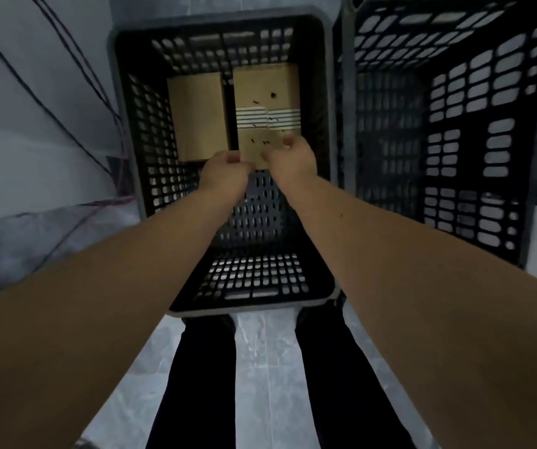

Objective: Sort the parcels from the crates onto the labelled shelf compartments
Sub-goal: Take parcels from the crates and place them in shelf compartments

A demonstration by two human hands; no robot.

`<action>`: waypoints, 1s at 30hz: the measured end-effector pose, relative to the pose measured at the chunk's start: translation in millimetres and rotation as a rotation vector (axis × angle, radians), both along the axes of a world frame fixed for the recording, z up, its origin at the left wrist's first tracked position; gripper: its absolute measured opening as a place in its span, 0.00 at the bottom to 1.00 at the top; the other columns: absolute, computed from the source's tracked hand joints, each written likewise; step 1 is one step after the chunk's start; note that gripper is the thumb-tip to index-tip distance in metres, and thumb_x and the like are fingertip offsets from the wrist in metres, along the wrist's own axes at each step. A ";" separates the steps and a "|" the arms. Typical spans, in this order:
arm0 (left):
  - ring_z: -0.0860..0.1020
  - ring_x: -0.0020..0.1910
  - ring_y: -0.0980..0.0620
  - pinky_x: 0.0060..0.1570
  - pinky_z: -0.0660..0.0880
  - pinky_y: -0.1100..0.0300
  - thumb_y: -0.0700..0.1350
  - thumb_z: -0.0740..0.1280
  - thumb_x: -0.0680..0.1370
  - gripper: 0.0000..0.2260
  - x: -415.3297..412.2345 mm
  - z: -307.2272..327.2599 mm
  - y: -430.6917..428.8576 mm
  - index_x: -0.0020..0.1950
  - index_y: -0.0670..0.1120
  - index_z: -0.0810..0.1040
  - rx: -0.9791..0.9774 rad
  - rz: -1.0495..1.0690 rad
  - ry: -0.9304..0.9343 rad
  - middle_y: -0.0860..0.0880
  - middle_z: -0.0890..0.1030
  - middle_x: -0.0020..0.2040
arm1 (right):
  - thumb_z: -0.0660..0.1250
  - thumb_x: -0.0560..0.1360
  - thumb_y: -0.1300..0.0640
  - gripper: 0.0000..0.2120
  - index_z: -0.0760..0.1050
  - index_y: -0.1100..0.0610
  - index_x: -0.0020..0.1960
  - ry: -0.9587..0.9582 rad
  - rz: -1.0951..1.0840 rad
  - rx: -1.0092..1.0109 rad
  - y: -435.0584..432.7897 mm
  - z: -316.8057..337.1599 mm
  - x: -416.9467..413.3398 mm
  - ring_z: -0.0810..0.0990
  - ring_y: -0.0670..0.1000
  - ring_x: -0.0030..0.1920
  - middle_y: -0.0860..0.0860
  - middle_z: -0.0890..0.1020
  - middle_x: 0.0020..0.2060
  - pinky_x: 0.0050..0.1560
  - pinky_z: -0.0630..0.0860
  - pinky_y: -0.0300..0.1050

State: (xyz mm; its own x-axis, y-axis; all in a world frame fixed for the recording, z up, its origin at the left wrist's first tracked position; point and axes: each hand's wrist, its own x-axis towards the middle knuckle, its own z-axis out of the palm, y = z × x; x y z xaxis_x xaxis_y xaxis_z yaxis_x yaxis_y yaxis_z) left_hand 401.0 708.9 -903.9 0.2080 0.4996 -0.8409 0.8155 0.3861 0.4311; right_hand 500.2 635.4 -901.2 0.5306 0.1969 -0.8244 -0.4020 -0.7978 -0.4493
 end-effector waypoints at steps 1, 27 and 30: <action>0.79 0.56 0.51 0.48 0.76 0.62 0.47 0.71 0.81 0.23 0.7 -15.5 3.8 0.76 0.48 0.73 0.013 -0.027 0.010 0.48 0.80 0.67 | 0.67 0.80 0.55 0.29 0.64 0.56 0.79 -0.012 -0.006 -0.029 2.8 -16.0 -0.1 0.77 0.56 0.61 0.57 0.76 0.68 0.57 0.77 0.47; 0.81 0.57 0.56 0.57 0.80 0.58 0.50 0.76 0.73 0.34 -47.9 58.4 -38.4 0.78 0.59 0.70 -0.083 0.065 -0.038 0.56 0.80 0.63 | 0.82 0.52 0.36 0.64 0.56 0.53 0.80 0.373 -0.110 -0.141 -49.6 55.4 -25.5 0.77 0.56 0.65 0.54 0.75 0.69 0.70 0.76 0.56; 0.81 0.53 0.60 0.47 0.79 0.63 0.51 0.75 0.77 0.29 -56.2 112.8 -49.0 0.76 0.60 0.71 -0.070 0.133 -0.033 0.58 0.80 0.61 | 0.79 0.61 0.36 0.51 0.62 0.48 0.78 0.418 -0.116 -0.101 -68.0 118.4 -27.3 0.81 0.56 0.60 0.52 0.80 0.65 0.65 0.80 0.59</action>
State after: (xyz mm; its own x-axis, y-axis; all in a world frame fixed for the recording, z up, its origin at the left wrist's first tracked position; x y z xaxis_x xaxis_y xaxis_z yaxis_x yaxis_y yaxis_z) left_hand 344.8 659.9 -791.1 0.1716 0.4648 -0.8686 0.7410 0.5202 0.4247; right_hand 472.9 567.5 -782.8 0.1615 0.0633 -0.9848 -0.6216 -0.7686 -0.1513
